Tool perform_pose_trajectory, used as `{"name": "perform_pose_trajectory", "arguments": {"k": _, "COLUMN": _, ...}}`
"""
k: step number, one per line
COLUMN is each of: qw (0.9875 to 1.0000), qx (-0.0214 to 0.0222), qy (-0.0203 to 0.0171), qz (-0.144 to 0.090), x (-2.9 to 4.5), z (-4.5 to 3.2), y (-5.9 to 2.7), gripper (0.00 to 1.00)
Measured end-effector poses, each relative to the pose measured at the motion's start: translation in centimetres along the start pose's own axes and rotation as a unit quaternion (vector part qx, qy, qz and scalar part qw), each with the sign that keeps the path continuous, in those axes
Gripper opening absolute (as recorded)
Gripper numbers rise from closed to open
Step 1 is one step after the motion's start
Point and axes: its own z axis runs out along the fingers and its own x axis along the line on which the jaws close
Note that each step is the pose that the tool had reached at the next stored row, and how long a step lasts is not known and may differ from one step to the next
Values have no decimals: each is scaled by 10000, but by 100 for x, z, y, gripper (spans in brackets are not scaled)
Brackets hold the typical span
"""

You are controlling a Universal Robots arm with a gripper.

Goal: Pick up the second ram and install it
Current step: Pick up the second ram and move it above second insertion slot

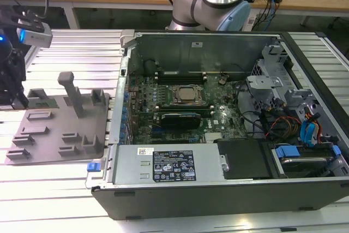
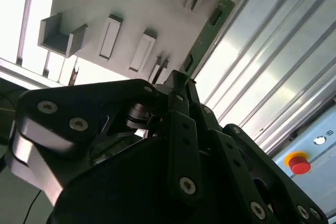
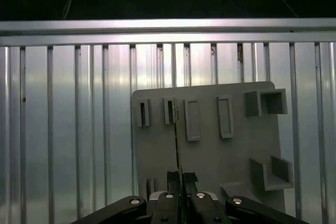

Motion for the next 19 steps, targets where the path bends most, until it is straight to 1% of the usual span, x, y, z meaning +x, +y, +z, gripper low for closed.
{"name": "perform_pose_trajectory", "arguments": {"k": 2, "qw": 10000, "qx": 0, "qy": 0, "qz": 0, "x": -1, "z": -63, "y": 3, "gripper": 11}}
{"name": "perform_pose_trajectory", "arguments": {"k": 4, "qw": 10000, "qx": 0, "qy": 0, "qz": 0, "x": -3, "z": -158, "y": 7, "gripper": 11}}
{"name": "perform_pose_trajectory", "arguments": {"k": 7, "qw": 10000, "qx": 0, "qy": 0, "qz": 0, "x": -5, "z": -270, "y": 12, "gripper": 11}}
{"name": "perform_pose_trajectory", "arguments": {"k": 10, "qw": 10000, "qx": 0, "qy": 0, "qz": 0, "x": -7, "z": -366, "y": 17, "gripper": 11}}
{"name": "perform_pose_trajectory", "arguments": {"k": 11, "qw": 10000, "qx": 0, "qy": 0, "qz": 0, "x": -8, "z": -414, "y": 18, "gripper": 11}}
{"name": "perform_pose_trajectory", "arguments": {"k": 15, "qw": 10000, "qx": 0, "qy": 0, "qz": 0, "x": -10, "z": -547, "y": 25, "gripper": 11}}
{"name": "perform_pose_trajectory", "arguments": {"k": 16, "qw": 10000, "qx": 0, "qy": 0, "qz": 0, "x": -11, "z": -592, "y": 26, "gripper": 11}}
{"name": "perform_pose_trajectory", "arguments": {"k": 17, "qw": 10000, "qx": 0, "qy": 0, "qz": 0, "x": -12, "z": -682, "y": 30, "gripper": 11}}
{"name": "perform_pose_trajectory", "arguments": {"k": 18, "qw": 10000, "qx": 0, "qy": 0, "qz": 0, "x": -13, "z": -742, "y": 33, "gripper": 11}}
{"name": "perform_pose_trajectory", "arguments": {"k": 19, "qw": 10000, "qx": 0, "qy": 0, "qz": 0, "x": -14, "z": -778, "y": 35, "gripper": 11}}
